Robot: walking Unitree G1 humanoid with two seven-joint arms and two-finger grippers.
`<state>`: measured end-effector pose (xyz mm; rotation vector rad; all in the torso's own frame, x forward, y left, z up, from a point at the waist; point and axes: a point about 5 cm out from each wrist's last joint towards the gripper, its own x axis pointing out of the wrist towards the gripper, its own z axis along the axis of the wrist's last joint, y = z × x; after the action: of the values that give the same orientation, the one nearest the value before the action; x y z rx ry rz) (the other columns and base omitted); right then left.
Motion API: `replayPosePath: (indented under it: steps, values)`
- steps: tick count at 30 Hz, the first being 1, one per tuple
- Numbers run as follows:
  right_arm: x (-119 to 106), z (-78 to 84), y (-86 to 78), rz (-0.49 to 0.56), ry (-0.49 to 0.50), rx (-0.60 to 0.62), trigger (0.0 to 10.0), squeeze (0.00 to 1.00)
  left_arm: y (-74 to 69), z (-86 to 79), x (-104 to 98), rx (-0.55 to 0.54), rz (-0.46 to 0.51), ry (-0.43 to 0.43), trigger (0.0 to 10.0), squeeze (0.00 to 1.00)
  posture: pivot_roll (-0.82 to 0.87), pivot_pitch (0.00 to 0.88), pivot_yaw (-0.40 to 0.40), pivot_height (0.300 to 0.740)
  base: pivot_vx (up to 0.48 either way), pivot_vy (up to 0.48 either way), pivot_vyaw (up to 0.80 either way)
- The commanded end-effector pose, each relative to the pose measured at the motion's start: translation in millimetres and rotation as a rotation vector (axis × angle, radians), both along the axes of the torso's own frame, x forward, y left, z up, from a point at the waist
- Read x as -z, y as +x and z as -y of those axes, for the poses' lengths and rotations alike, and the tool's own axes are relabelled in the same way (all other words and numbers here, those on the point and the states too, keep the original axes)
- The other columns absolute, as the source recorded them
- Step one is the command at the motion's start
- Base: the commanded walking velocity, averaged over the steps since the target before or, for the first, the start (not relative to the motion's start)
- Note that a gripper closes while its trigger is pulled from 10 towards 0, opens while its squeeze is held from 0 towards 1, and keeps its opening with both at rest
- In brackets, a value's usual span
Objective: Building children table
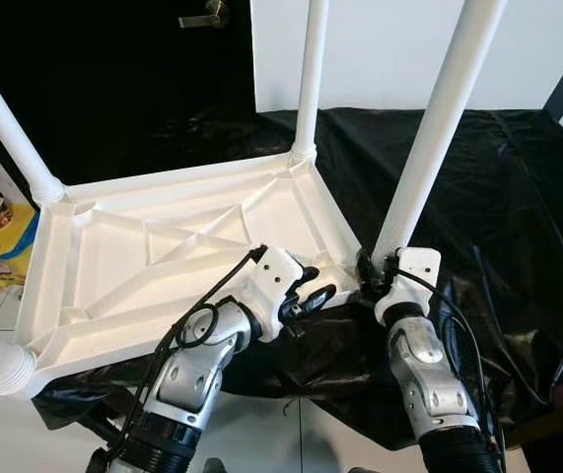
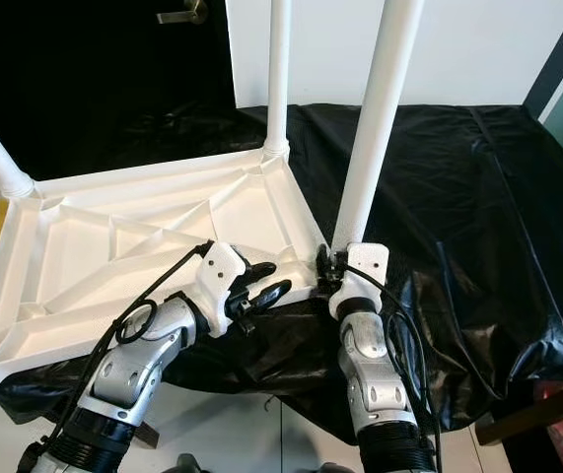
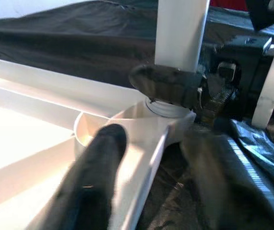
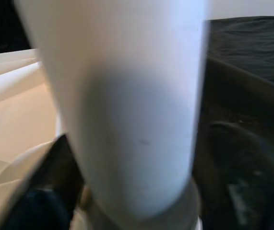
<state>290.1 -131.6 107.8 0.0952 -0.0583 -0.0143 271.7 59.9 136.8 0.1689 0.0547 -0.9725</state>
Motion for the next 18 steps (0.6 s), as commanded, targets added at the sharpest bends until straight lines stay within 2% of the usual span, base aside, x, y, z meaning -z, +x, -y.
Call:
replayPosePath:
  steps: [1, 5, 6, 7, 9, 10, 11, 13, 14, 15, 16, 18]
  values:
    - [1.2, -1.3, -1.9, 0.012, -0.006, -0.045, 10.0, 1.0, 1.4, 0.8, 5.6, -0.029, -0.009, 0.017, 10.0, 1.0, -0.07, 0.0, 0.006, 0.74, 0.0, 0.0, 0.0]
    - [-1.0, 3.8, -4.2, 0.045, -0.026, -0.12, 10.0, 1.0, -2.6, 3.1, 8.0, 0.013, -0.003, 0.033, 10.0, 1.0, -0.06, 0.0, 0.004, 0.74, 0.0, 0.0, 0.0]
    - [-0.9, 9.9, -5.8, 0.048, -0.031, -0.174, 10.0, 0.0, -4.7, 3.9, 6.2, 0.031, -0.004, 0.021, 10.0, 1.0, -0.06, 0.0, 0.002, 0.74, 0.0, 0.0, 0.0]
    - [-1.3, 15.5, -7.3, 0.055, -0.048, -0.223, 10.0, 0.0, -6.6, 4.4, 4.5, 0.048, 0.002, 0.018, 10.0, 1.0, -0.06, 0.0, 0.001, 0.74, 0.0, 0.0, 0.0]
    - [-1.3, 15.5, -7.3, 0.055, -0.048, -0.223, 10.0, 0.0, -6.6, 4.4, 4.5, 0.048, 0.002, 0.018, 10.0, 1.0, -0.06, 0.0, 0.001, 0.74, 0.0, 0.0, 0.0]
    - [-1.4, 20.8, -8.3, 0.061, -0.069, -0.269, 10.0, 0.0, -7.4, 4.1, 4.0, 0.051, 0.013, 0.03, 10.0, 1.0, -0.06, 0.0, -0.001, 0.74, 0.0, 0.0, 0.0]
    - [-2.4, 26.7, -7.3, 0.066, -0.103, -0.331, 10.0, 0.0, -10.3, 4.0, 2.9, 0.079, 0.017, 0.028, 10.0, 0.0, -0.06, 0.0, -0.002, 0.74, 0.0, 0.0, 0.0]
    - [-2.4, 26.7, -7.3, 0.066, -0.103, -0.331, 10.0, 0.0, -10.3, 4.0, 2.9, 0.079, 0.017, 0.028, 10.0, 0.0, -0.06, 0.0, -0.002, 0.74, 0.0, 0.0, 0.0]
    - [-3.5, 31.6, -5.1, 0.064, -0.132, -0.391, 10.0, 0.0, -12.5, 3.8, 2.1, 0.099, 0.014, 0.025, 10.0, 0.0, -0.06, 0.0, -0.002, 0.74, 0.0, 0.0, 0.0]
    - [-3.5, 31.6, -5.1, 0.064, -0.132, -0.391, 10.0, 0.0, -12.5, 3.8, 2.1, 0.099, 0.014, 0.025, 10.0, 0.0, -0.06, 0.0, -0.002, 0.74, 0.0, 0.0, 0.0]
    - [-5.9, 36.6, -0.4, 0.062, -0.168, -0.453, 10.0, 0.0, -13.1, 3.4, 1.5, 0.108, 0.016, 0.03, 10.0, 0.0, -0.05, 0.0, -0.005, 0.74, 0.0, 0.0, 0.0]
    - [-8.2, 39.8, 4.6, 0.058, -0.203, -0.501, 10.0, 0.0, -12.6, 2.8, 0.8, 0.111, 0.027, 0.039, 10.0, 0.0, -0.05, 0.0, -0.005, 0.74, 0.0, 0.0, 0.0]
